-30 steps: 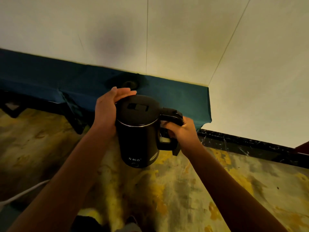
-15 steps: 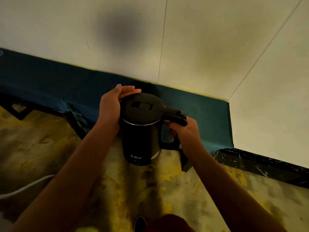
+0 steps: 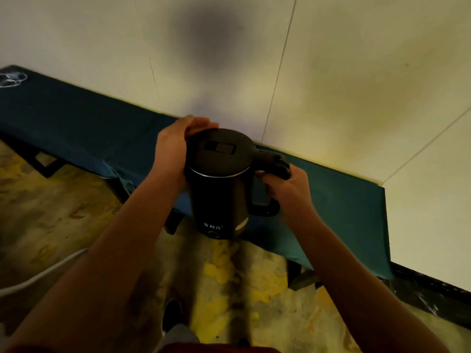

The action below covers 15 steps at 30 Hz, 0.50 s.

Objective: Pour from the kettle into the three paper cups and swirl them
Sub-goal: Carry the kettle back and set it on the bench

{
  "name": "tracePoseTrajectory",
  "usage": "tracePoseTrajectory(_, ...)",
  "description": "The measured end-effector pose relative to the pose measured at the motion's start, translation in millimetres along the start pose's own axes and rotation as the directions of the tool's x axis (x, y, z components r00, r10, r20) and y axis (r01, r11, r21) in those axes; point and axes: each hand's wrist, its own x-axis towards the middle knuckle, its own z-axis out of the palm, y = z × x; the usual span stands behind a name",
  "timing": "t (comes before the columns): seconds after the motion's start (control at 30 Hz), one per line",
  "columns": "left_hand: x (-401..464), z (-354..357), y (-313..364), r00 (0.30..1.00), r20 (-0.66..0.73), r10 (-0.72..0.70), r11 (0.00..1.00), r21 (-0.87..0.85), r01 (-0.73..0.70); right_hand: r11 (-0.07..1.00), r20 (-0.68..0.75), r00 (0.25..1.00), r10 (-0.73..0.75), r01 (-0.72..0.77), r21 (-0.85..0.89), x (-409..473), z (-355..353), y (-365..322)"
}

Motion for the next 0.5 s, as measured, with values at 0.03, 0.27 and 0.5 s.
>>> tracePoseTrajectory(0.03,13.6,-1.2,0.8,1.0,0.012,-0.002,1.0,0.0,0.002,1.0,-0.011,1.0,-0.01,0.01,0.005,9.6,4.7,0.2)
tracePoseTrajectory(0.27,143.5,-11.3,4.3,0.983,0.178,-0.041,0.999,0.013,0.039,1.0,-0.207,0.978,-0.001,0.006,0.025,83.2,62.1,19.9)
tracePoseTrajectory(0.5,242.2,-30.3,-5.9,0.928,0.363,-0.088,0.993,0.101,0.054,1.0,-0.413,0.91,0.03,-0.03,0.007,125.7,121.7,45.6)
